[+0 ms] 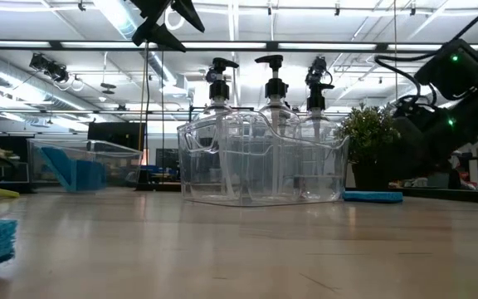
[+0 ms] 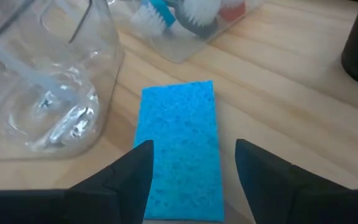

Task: Pick & Place Kitchen Sink Supplies
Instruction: Put the blue sponge wipe into the left transparent bin

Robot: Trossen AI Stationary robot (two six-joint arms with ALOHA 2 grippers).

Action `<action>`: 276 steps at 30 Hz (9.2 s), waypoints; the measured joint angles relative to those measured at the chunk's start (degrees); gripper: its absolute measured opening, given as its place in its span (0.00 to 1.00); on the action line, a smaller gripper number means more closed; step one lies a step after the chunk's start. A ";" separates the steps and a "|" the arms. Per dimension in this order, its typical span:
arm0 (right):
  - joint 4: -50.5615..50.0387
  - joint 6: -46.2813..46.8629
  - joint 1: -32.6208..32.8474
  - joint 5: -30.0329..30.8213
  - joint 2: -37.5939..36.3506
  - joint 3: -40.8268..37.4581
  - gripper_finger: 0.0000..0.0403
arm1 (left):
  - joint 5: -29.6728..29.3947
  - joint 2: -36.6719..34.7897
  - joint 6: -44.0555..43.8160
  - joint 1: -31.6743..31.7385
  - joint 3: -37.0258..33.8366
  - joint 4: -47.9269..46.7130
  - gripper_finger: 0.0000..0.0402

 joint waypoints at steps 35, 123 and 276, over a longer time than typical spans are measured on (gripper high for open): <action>8.83 7.59 0.02 -4.92 10.03 -1.80 0.06 | -1.66 0.00 0.04 0.01 0.00 0.01 0.78; -18.55 9.24 2.67 -49.59 10.97 57.39 0.00 | 17.50 -0.02 56.72 -12.85 -0.04 18.07 0.78; 1.44 2.60 -5.16 -50.76 23.21 57.35 0.35 | 2.17 2.38 28.69 26.95 0.00 -32.68 0.57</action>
